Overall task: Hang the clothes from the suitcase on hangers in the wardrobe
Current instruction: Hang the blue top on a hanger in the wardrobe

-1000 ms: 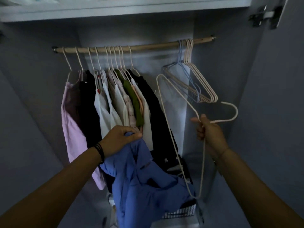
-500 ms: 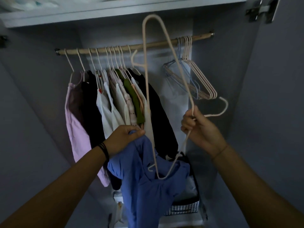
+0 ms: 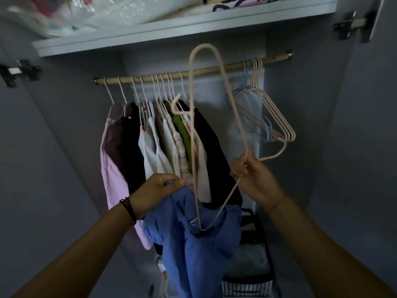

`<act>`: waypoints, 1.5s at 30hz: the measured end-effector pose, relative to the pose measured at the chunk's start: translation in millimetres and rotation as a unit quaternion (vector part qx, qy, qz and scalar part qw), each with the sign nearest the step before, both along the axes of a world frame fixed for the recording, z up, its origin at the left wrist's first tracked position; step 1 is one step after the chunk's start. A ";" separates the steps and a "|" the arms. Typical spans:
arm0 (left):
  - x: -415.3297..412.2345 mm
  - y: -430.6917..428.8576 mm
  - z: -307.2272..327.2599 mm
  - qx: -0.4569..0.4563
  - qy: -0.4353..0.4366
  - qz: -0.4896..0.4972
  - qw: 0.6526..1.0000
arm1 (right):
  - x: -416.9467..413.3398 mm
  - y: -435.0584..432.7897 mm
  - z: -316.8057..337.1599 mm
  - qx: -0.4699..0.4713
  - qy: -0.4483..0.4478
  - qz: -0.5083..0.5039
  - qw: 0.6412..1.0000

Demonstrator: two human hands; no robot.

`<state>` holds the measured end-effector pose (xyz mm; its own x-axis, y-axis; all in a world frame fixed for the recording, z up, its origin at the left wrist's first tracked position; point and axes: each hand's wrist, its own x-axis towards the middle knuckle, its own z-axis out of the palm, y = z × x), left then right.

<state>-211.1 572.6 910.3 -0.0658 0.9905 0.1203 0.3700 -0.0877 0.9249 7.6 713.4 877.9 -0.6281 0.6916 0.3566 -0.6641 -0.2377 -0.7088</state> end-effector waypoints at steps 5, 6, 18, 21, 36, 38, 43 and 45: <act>7.1 -6.1 11.1 0.014 -0.004 -0.008 1.000 | -4.4 -1.1 -12.7 0.007 -0.028 0.001 1.000; 8.6 -7.3 13.8 0.015 -0.002 -0.006 1.000 | -4.3 -1.2 -14.6 0.005 -0.028 0.004 1.000; -10.7 -26.7 29.0 0.076 -0.064 0.065 0.993 | 18.4 -0.8 -45.8 0.093 -0.283 -0.066 0.952; -20.3 -30.4 19.9 0.086 -0.045 0.108 0.989 | 22.3 -2.2 -43.7 0.129 -0.320 -0.071 0.936; -15.9 -39.4 -4.3 0.050 -0.111 0.185 0.975 | 45.4 -3.0 -23.3 0.107 -0.327 -0.113 0.932; -18.1 -37.3 -8.6 0.048 -0.106 0.197 0.973 | 46.9 -3.9 -25.2 0.120 -0.342 -0.126 0.923; -14.1 -35.1 -9.8 0.047 -0.140 0.181 0.972 | 51.1 -7.0 -31.5 0.157 -0.383 -0.150 0.898; -14.4 -36.6 -8.8 0.041 -0.126 0.164 0.978 | 52.8 -9.3 -40.0 0.154 -0.389 -0.164 0.894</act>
<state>-225.5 536.0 901.5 -0.4158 0.8989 0.1381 0.1529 -0.0805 0.9850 60.4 704.1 837.9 -0.5503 0.8283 0.1052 0.0593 0.1644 -0.9846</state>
